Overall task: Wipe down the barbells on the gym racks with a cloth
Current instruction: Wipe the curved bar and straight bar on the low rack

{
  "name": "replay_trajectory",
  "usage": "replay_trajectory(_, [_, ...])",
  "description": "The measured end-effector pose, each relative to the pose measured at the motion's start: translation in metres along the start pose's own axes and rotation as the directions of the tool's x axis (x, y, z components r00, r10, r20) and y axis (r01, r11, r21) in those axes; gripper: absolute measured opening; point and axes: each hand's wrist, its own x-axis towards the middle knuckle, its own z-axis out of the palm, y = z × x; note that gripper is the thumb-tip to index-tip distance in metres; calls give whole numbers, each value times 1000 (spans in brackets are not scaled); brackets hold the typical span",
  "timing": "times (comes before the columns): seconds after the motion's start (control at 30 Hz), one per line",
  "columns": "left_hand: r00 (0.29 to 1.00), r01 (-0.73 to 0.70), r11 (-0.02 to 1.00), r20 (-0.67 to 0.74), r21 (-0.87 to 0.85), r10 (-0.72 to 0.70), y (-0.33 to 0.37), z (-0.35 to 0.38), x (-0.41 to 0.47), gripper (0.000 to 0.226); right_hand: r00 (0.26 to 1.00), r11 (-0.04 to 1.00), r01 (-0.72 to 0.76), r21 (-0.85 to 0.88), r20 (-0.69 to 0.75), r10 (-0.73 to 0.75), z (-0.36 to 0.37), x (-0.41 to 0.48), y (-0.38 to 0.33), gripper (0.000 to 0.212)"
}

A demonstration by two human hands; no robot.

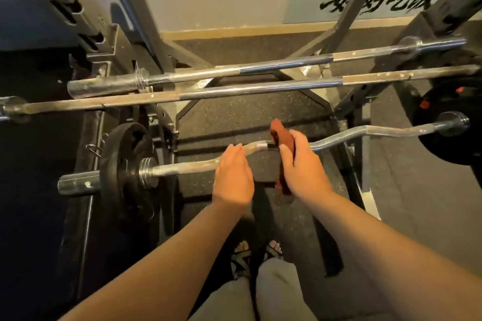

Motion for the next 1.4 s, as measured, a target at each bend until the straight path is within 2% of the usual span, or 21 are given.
replay_trajectory(0.07, [996, -69, 996, -49, 57, 72, -4, 13, 10, 39, 992, 995, 95, -2, -87, -95, 9, 19, 11, 52])
replay_trajectory(0.13, [987, -107, 994, -115, 35, 110, -10, 27, 16, 40, 965, 956, 241, -169, -66, -255, 28, 38, 22, 53])
replay_trajectory(0.2, [986, -151, 980, -50, 130, 159, -8, 32, 24, 41, 928, 852, 347, -391, 10, -373, 52, 53, 38, 55])
replay_trajectory(0.27, [984, -175, 965, 52, 193, 169, -3, 32, 38, 46, 902, 742, 392, -544, 69, -426, 64, 61, 43, 56])
replay_trajectory(0.3, [982, -188, 954, 48, 233, 182, -2, 34, 45, 45, 885, 717, 419, -557, 74, -459, 62, 62, 42, 52])
replay_trajectory(0.4, [986, -169, 934, 48, 315, 162, -3, 38, 53, 36, 761, 588, 545, -597, 59, -646, 44, 71, 56, 36])
replay_trajectory(0.43, [986, -161, 936, 21, 312, 163, -4, 39, 52, 32, 767, 556, 542, -630, 102, -633, 35, 75, 61, 34])
replay_trajectory(0.47, [986, -156, 943, -13, 293, 167, -5, 39, 49, 31, 811, 556, 497, -667, 128, -571, 26, 79, 65, 32])
replay_trajectory(0.53, [981, -154, 949, -71, 276, 180, -2, 38, 43, 34, 913, 632, 306, -712, 32, -406, 21, 80, 71, 35])
replay_trajectory(0.6, [979, -160, 937, -69, 309, 190, 1, 39, 42, 35, 923, 676, 207, -707, -88, -374, 29, 73, 68, 28])
replay_trajectory(0.67, [986, -134, 944, -54, 300, 157, 2, 43, 44, 38, 898, 690, 238, -683, -117, -425, 47, 65, 58, 26])
replay_trajectory(0.73, [989, -118, 934, -45, 337, 141, 4, 45, 46, 48, 863, 647, 365, -669, -18, -505, 65, 64, 51, 38])
replay_trajectory(0.83, [987, -133, 910, -29, 393, 157, 3, 45, 48, 54, 828, 566, 464, -682, 107, -550, 62, 70, 55, 53])
replay_trajectory(0.93, [990, -127, 897, -3, 423, 141, 6, 43, 47, 44, 739, 475, 542, -693, 123, -663, 33, 76, 68, 28])
replay_trajectory(1.0, [990, -107, 902, -35, 418, 133, 9, 44, 45, 39, 770, 473, 506, -722, 131, -624, 18, 78, 76, 21])
replay_trajectory(1.07, [989, -80, 885, -77, 458, 129, 10, 45, 43, 40, 836, 533, 402, -744, 60, -546, 21, 79, 74, 29])
replay_trajectory(1.13, [986, -62, 864, -103, 500, 131, 10, 48, 39, 42, 866, 574, 316, -755, -17, -499, 39, 84, 69, 33])
replay_trajectory(1.27, [984, -66, 880, -114, 470, 135, 7, 51, 44, 37, 834, 548, 442, -710, 101, -542, 54, 99, 49, 29])
replay_trajectory(1.33, [986, -60, 882, -108, 468, 124, 6, 52, 45, 36, 840, 573, 470, -671, 141, -523, 50, 92, 51, 23])
replay_trajectory(1.4, [986, -48, 900, -121, 433, 111, 5, 55, 43, 41, 827, 625, 498, -601, 112, -551, 47, 73, 66, 33])
